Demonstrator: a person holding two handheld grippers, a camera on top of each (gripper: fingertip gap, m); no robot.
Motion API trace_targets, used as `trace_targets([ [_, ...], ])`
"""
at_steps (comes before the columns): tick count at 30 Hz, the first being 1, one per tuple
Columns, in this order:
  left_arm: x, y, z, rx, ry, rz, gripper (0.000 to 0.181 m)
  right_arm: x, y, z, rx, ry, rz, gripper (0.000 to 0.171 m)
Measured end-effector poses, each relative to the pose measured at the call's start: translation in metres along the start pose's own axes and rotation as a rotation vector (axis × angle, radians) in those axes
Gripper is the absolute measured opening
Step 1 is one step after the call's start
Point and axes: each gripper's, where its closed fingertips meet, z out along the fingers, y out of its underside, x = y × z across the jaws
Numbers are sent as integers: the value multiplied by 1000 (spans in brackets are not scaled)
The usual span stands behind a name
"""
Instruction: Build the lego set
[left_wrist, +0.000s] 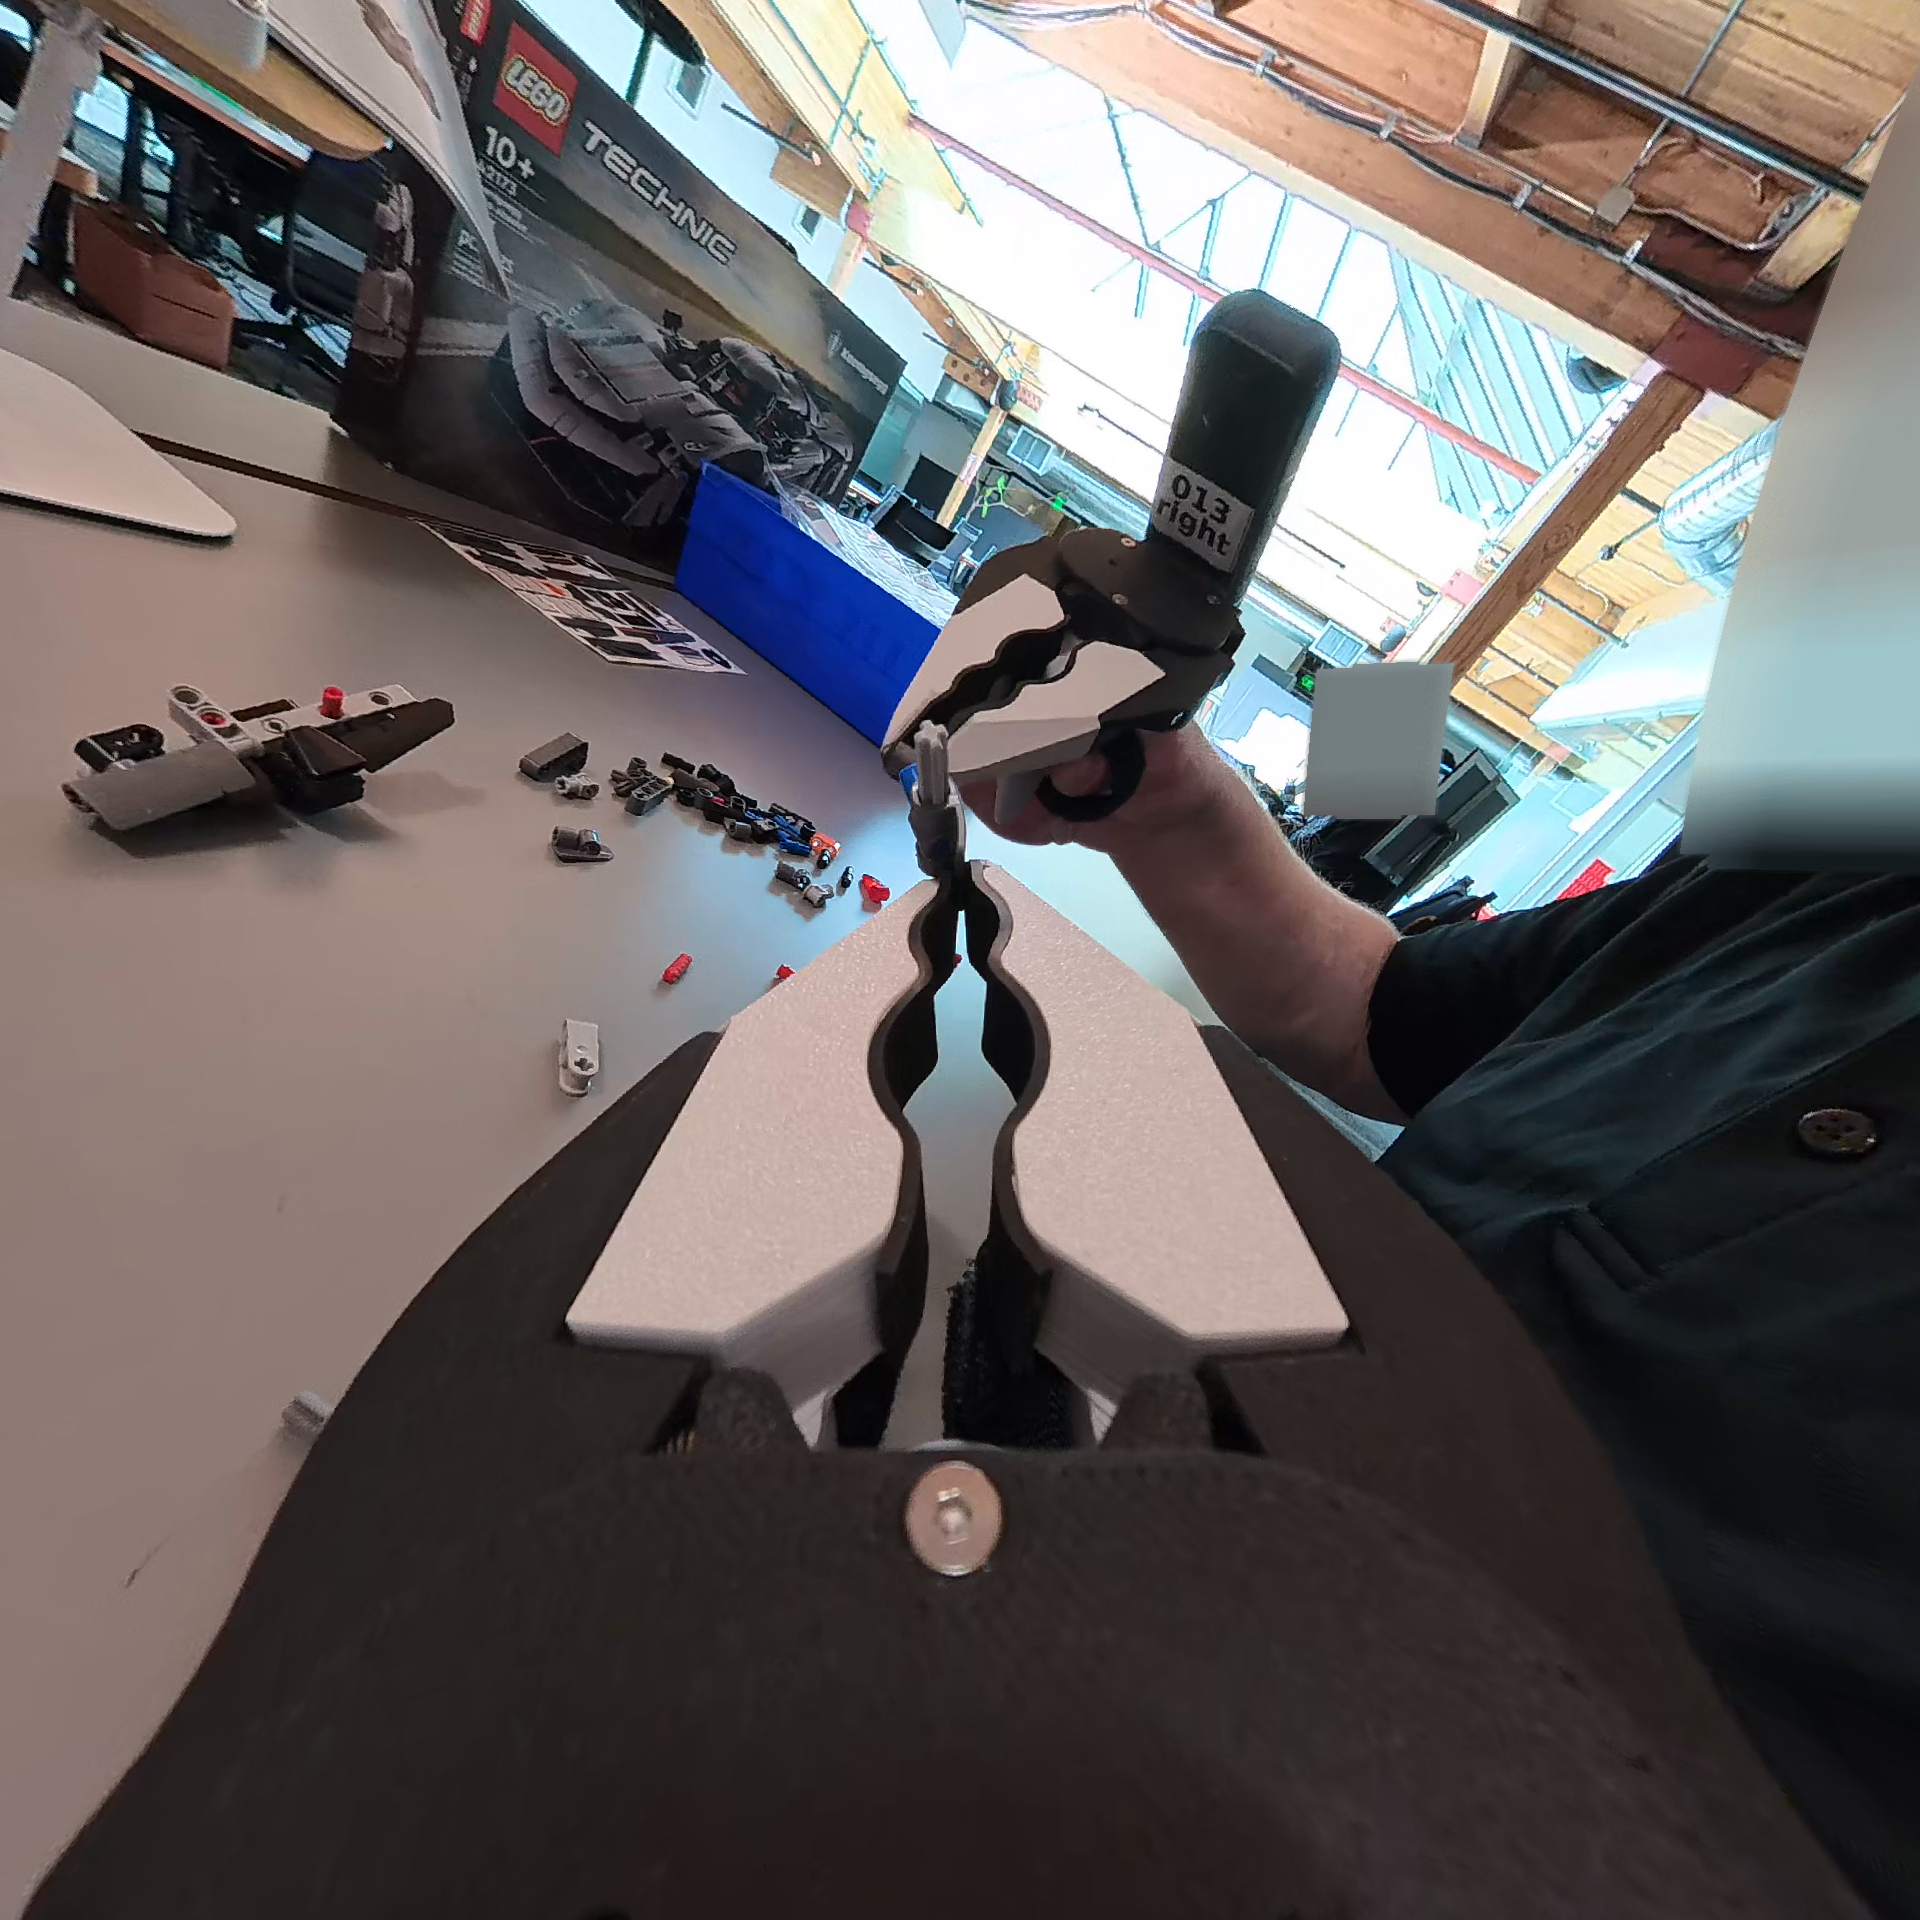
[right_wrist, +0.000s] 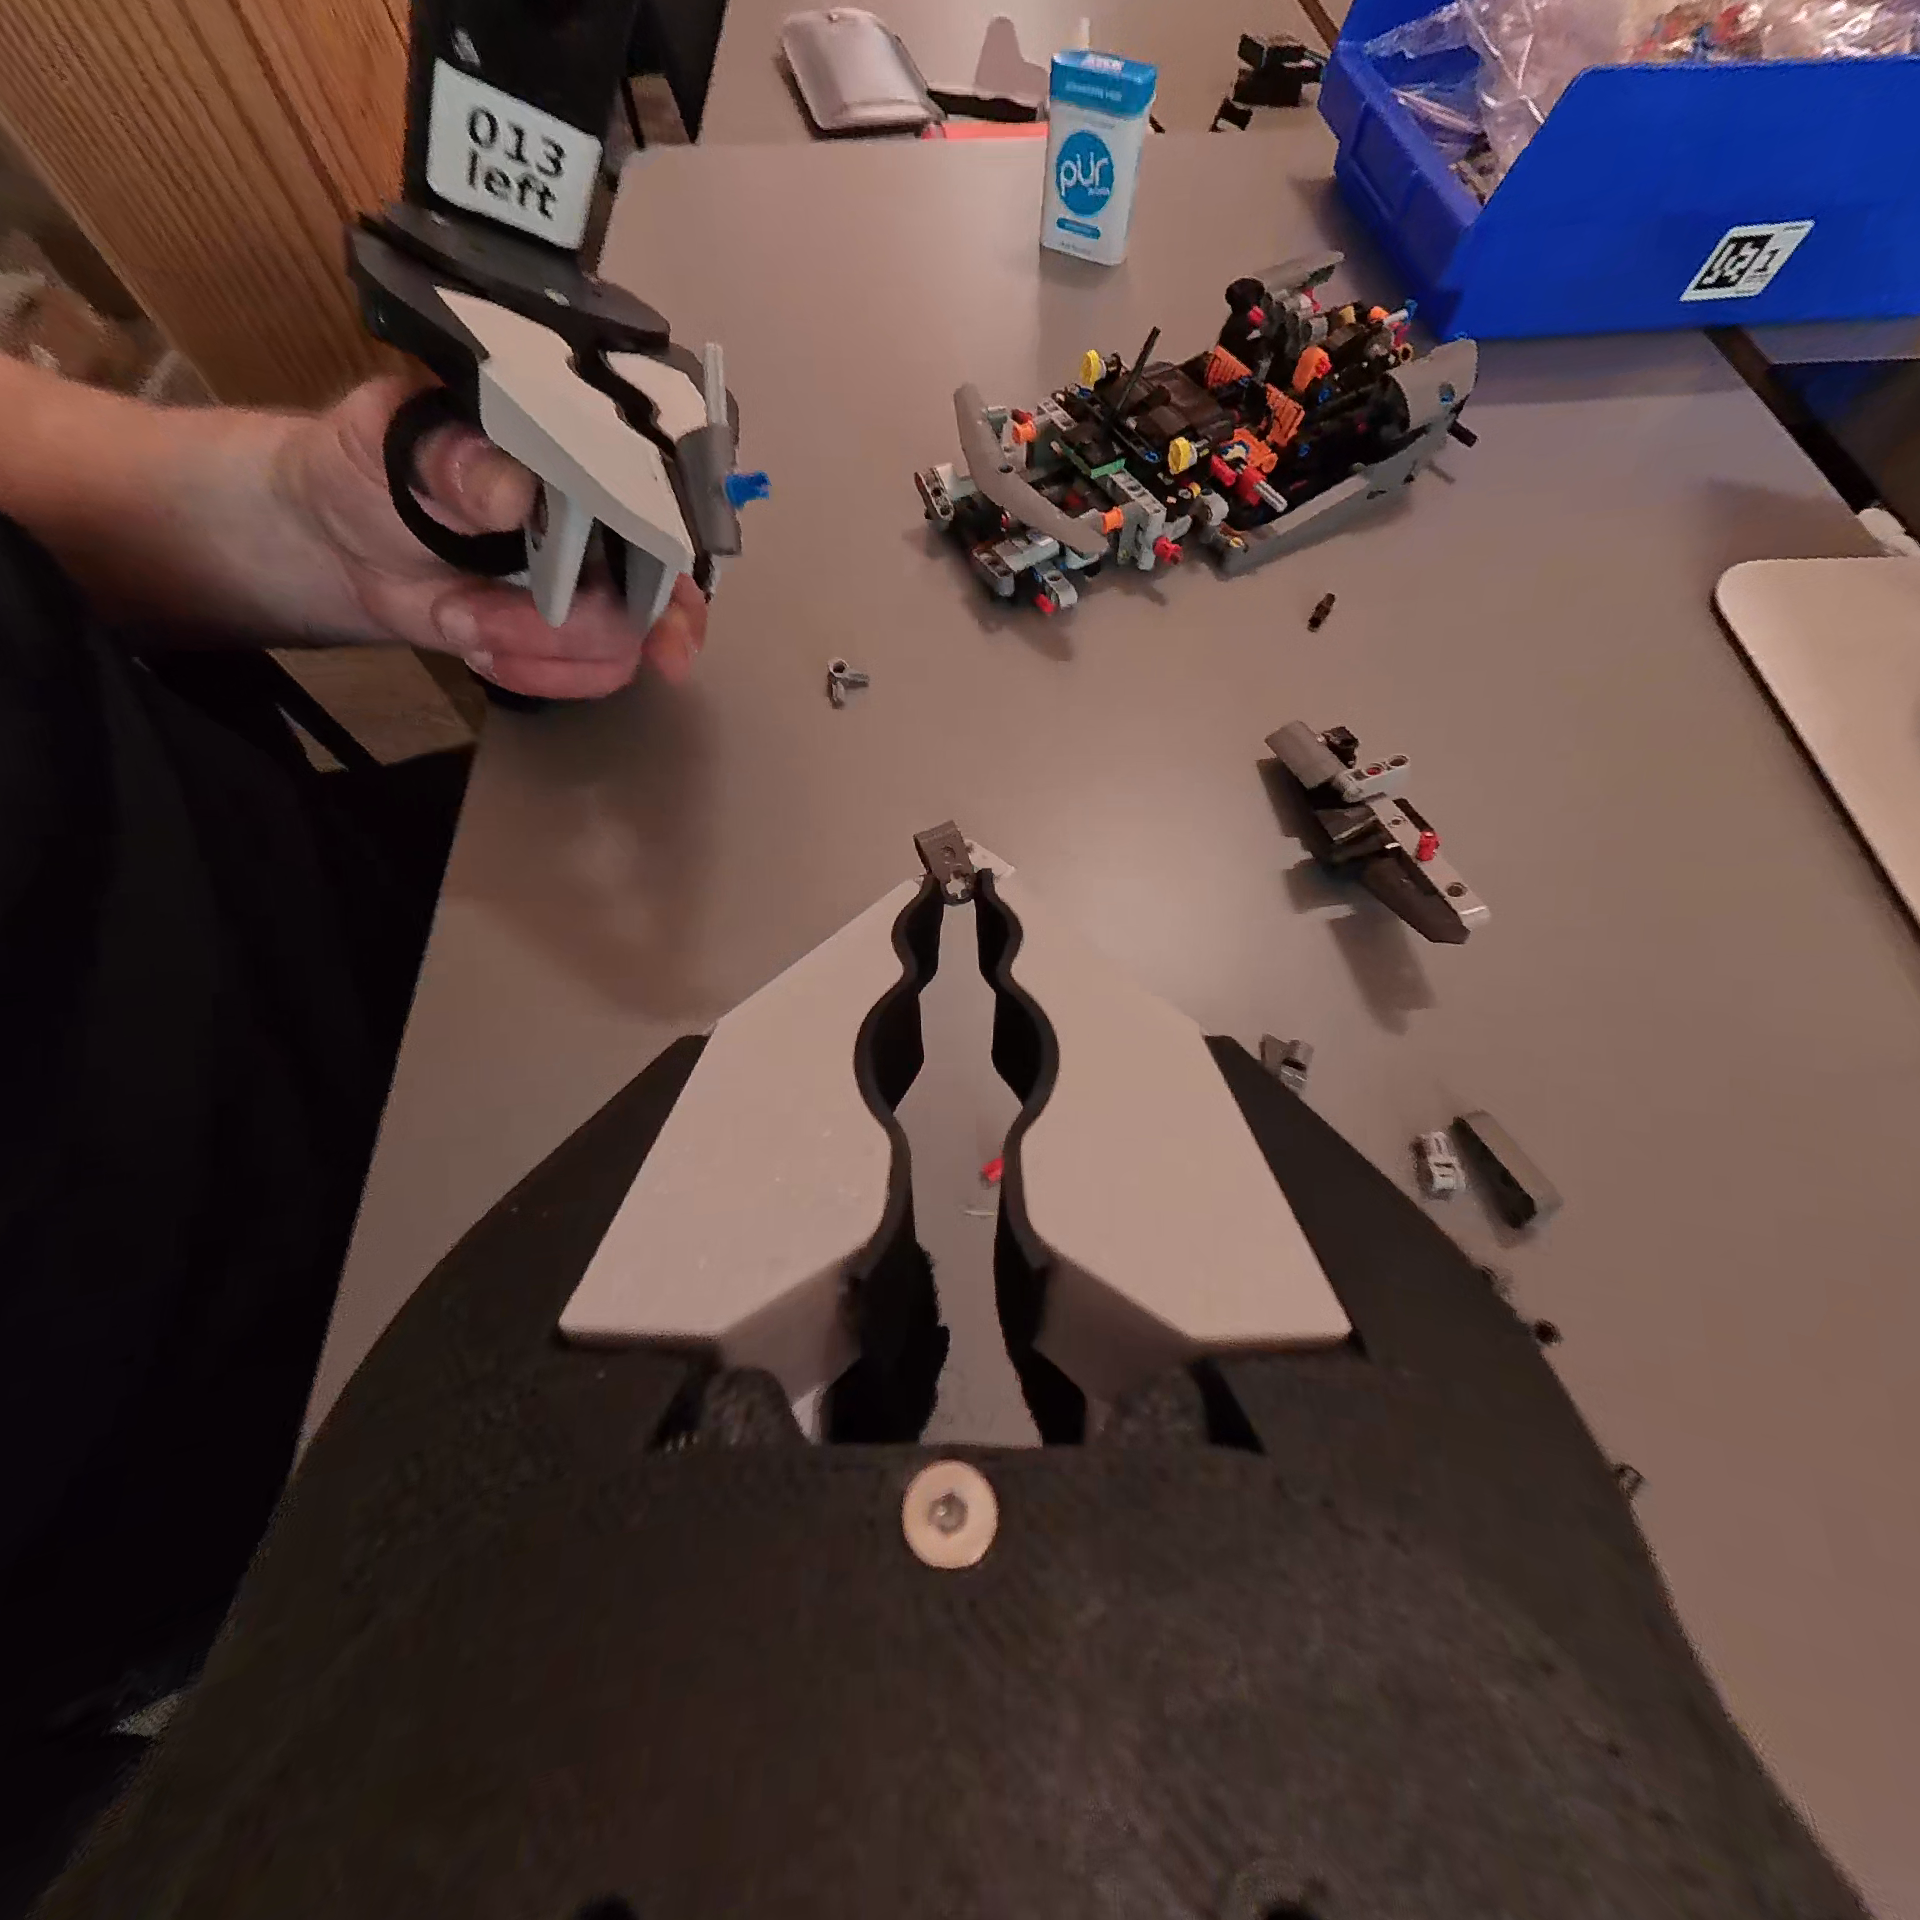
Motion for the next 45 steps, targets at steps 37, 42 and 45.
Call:
trace_targets([
  [37,-2,5,-11,-34,-9,7,0,-28,91,42,-454,31,-294,0],
  [42,-3,5,-12,-26,-4,-7,0,-29,63,42,-289,-25,-180,0],
  [45,-3,5,-12,-31,2,-16,0,-17,67,33,-311,-13,-268,1],
])
